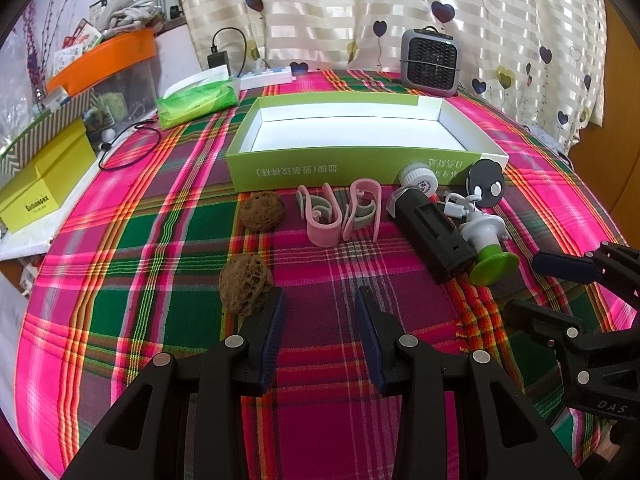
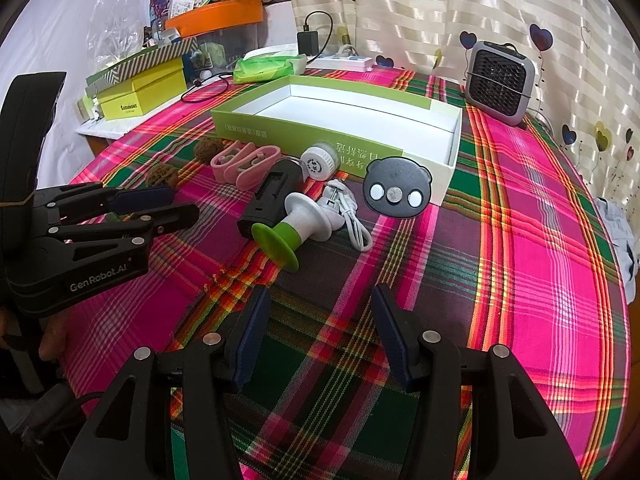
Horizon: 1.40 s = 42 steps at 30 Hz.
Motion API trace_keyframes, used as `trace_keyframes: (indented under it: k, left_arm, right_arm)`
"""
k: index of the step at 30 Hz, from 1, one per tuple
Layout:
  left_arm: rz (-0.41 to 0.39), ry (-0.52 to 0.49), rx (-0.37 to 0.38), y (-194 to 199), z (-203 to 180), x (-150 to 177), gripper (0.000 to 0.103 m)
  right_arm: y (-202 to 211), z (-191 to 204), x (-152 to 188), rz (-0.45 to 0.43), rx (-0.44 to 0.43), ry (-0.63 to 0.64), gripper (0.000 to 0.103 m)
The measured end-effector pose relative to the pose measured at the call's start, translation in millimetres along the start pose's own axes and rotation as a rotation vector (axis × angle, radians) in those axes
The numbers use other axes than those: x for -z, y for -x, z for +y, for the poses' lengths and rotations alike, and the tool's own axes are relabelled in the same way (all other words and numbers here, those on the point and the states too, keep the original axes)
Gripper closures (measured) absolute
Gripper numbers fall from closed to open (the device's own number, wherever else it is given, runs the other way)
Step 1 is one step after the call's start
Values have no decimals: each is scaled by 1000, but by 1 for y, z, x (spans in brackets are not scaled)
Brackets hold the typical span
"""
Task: Organize objects
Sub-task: 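Move the left gripper toward the walnut while the right gripper approaches the green suction cup, then close the left gripper on the walnut while the right gripper grasps the green suction cup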
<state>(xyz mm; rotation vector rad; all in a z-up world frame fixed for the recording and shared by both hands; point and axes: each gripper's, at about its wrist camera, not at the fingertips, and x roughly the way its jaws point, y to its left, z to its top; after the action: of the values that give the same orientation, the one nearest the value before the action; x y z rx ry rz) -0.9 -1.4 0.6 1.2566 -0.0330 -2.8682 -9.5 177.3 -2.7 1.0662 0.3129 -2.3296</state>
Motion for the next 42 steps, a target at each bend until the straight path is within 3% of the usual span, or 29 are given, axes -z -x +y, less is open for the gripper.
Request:
trace_keyframes:
  k: [26,42]
  left_arm:
    - [-3,53,65,15,26,11,69]
    - [-15,86,57,10,50,0,69]
  right_arm:
    - [1,12,-11,-48,-56,-30,49]
    - [-14,9,-24,-10,-98,-67,49]
